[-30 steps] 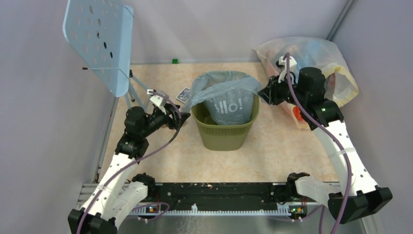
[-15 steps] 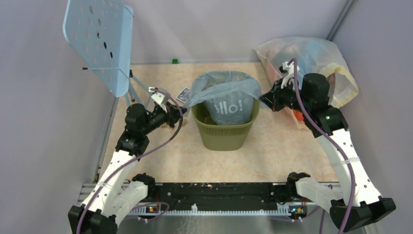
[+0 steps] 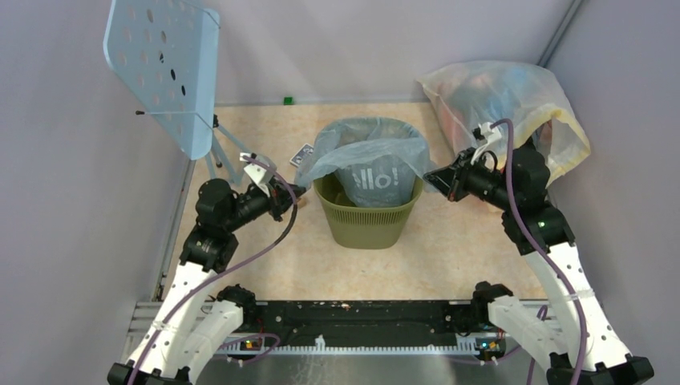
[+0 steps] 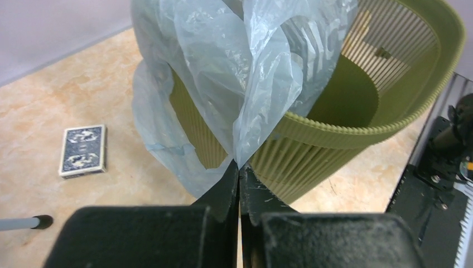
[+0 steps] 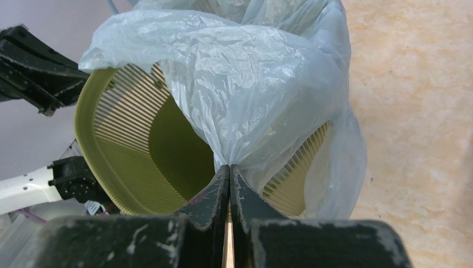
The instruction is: Put the trash bags into the trash bin
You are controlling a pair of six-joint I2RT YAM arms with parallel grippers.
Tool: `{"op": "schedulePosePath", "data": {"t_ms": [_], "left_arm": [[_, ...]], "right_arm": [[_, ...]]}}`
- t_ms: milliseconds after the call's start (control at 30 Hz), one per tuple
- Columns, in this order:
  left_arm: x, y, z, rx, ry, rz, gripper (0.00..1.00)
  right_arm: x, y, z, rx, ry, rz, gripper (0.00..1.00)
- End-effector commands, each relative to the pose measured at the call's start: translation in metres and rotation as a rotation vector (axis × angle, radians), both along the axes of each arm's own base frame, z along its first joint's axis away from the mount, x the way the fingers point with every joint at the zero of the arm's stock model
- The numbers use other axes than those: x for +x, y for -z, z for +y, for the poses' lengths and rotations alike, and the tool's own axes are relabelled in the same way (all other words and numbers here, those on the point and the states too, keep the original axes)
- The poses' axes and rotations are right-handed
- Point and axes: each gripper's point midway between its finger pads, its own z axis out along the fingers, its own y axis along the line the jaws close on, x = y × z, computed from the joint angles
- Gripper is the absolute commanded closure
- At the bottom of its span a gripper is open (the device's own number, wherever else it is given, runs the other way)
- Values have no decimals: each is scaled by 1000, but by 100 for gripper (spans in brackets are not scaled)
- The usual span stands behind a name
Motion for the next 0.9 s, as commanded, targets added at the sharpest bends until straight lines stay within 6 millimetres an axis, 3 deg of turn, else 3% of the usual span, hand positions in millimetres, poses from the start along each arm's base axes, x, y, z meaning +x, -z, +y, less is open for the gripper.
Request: {"op": "schedulePosePath", "data": {"t_ms": [0,167,267,500,600,700,867], "left_arm": [[-20,-2,-7,18,96,-7,100],[-16,12,-3,23,58,42,100],[-14,12,-4,8,58,60,100],[-10,3,-10,-35,69,75,100],[-6,6,-9,-36,52,94,100],[-1,13,-4,-31,-1,130,100],[0,16,-2,-31,-17,135,100]], "right_arm": [[-12,10,6,56,-29,42,100],[-14,24,3,50,-8,67,100],[-15,19,3,50,-17,49,100],[-20,-41,0,65,-22,-100,100],[-29,-57,2,84,-51,-127,100],[-36,-51,1,80,-51,-96,100],[-42,-8,-5,41,-25,4,100]]}}
